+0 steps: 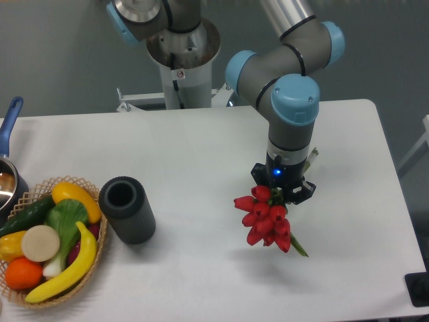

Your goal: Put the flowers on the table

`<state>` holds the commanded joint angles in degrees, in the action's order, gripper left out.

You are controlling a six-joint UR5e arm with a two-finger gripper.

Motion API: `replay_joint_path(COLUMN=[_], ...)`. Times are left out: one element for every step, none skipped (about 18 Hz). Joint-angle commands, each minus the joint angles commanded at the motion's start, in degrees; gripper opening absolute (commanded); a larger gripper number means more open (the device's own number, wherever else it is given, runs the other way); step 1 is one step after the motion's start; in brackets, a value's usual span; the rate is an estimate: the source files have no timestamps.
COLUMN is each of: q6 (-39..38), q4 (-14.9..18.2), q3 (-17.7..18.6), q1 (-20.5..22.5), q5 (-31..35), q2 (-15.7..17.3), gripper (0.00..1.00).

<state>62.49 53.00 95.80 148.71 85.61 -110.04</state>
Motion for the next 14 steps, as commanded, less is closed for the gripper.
replay_joint_path(q6=[0.09,0.09,0.09,0.0,-0.09,-0.35,-0.44,-0.88,-1.05,-1.06,-1.06,-1.06,-1.06,-0.88], q4=[0.0,0.09,0.26,0.09,0.09,-0.09,-0.18,-0.18,-0.35,-0.44,-0.44,-0.53,-0.53,-0.44], q3=[0.09,0.0,0.0,0.09,0.18,0.35,0.44,0.7,1.05,1.49,1.67,1.84,1.76,1.76], q1=[0.0,0.0,0.0,0.0,0.0,-0.26,-0.61,-0.7,-0.88,-1.75,-2.45,-2.55,-2.64,-2.64], q5=[0.0,-0.09,0.0,-0.09,0.0,0.0,0.17,0.52,1.57,2.37,2.72,2.72,2.64,2.55], q2=[0.0,0.0,0.0,-0.09,-0.35,-0.79,-1.05,-1.58,-2.19,-2.72,-3.25,-3.6,-4.04,-4.13], gripper=[0.11,0.11,0.11,0.11,0.12,0.12,0.12,0.12,0.12,0.12,0.12,0.15,0.18,0.23])
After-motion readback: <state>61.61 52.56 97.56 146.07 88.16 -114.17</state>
